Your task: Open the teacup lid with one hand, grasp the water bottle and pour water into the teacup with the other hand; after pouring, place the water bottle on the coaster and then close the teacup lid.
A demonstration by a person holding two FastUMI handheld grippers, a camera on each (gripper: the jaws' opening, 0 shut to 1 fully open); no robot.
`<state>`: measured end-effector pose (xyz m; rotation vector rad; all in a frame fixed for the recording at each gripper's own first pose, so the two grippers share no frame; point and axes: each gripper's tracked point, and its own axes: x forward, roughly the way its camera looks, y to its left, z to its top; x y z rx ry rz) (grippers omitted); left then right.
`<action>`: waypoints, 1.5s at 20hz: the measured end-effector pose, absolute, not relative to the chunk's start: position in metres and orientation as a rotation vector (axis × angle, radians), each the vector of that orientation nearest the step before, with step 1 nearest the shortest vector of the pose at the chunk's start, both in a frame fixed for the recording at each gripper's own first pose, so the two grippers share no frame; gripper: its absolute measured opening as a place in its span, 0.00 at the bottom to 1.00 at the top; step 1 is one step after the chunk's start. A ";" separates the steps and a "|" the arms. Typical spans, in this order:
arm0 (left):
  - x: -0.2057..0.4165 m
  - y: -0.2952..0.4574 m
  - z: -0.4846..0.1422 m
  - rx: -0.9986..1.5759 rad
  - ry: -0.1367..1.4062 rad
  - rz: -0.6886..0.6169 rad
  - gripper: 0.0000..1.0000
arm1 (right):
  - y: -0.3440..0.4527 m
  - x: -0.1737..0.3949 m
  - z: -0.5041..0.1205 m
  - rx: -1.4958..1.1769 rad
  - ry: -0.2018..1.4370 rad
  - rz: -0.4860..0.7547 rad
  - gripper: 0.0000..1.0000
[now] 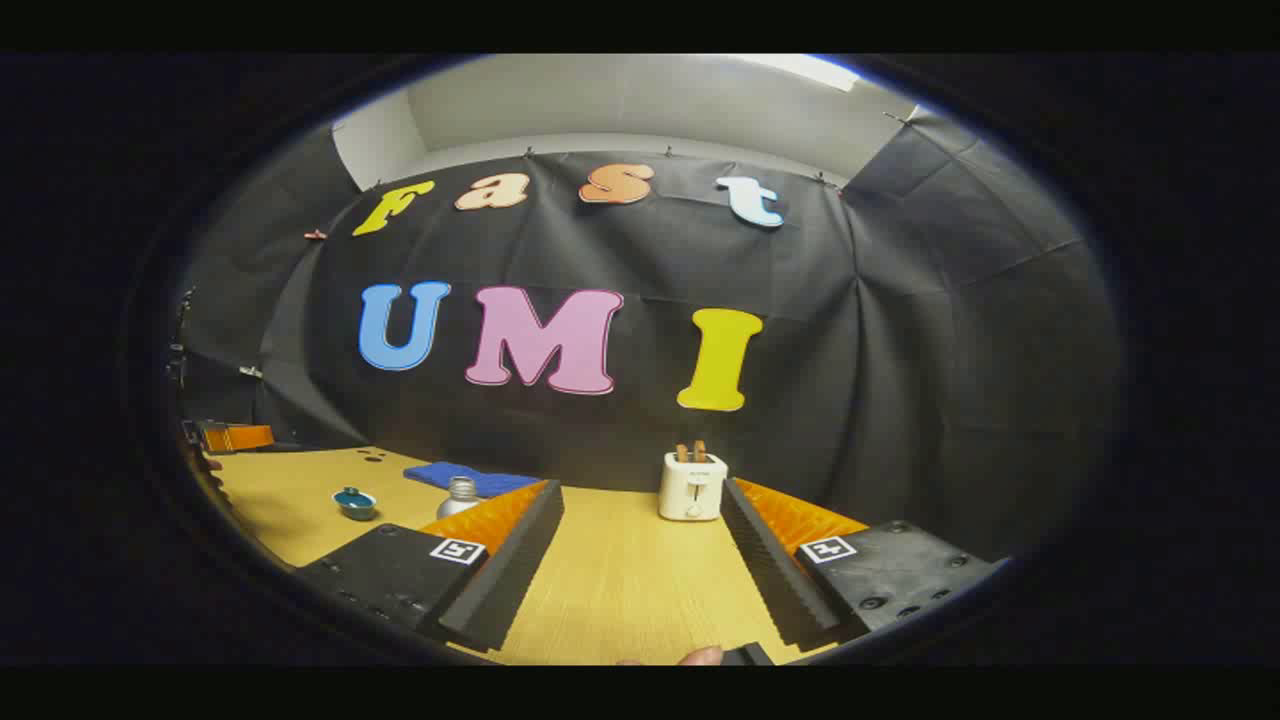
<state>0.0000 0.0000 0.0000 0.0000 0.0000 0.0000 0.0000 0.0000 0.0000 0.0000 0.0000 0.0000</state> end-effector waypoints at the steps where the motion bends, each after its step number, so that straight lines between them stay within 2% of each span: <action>1: -0.001 0.002 0.000 0.002 -0.002 0.003 0.94 | 0.002 0.000 -0.004 0.004 0.006 0.005 0.98; 10: 0.013 0.014 -0.006 0.042 -0.003 0.049 0.94 | 0.020 0.020 -0.028 0.018 0.048 0.064 0.98; 21: 0.041 0.015 -0.028 0.083 0.050 0.027 0.94 | 0.060 0.049 -0.054 0.066 0.092 0.155 0.98; 30: 0.108 0.013 -0.071 0.073 0.165 -0.012 0.94 | 0.090 0.055 -0.068 0.073 0.122 0.219 0.98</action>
